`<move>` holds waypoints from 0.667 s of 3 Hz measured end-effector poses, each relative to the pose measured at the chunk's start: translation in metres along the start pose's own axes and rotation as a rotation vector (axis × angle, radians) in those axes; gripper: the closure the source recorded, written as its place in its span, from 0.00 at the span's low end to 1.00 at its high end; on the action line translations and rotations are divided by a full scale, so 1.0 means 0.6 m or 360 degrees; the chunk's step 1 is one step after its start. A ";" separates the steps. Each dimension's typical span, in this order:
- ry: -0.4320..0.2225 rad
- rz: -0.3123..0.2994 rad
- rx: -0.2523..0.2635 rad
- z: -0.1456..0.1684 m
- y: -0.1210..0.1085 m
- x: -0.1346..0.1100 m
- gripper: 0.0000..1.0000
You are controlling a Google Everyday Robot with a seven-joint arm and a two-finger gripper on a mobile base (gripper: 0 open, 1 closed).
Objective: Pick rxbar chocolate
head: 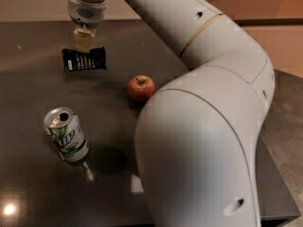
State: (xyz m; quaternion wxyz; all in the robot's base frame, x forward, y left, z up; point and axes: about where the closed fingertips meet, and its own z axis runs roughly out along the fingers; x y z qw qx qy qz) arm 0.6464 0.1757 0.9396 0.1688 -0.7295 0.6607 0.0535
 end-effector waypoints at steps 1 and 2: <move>-0.0017 -0.0048 0.0042 -0.028 0.001 -0.014 1.00; -0.0017 -0.0048 0.0042 -0.028 0.001 -0.014 1.00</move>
Offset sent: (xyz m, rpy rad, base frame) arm -0.0137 -0.0067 0.0329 0.0083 -0.0320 0.0359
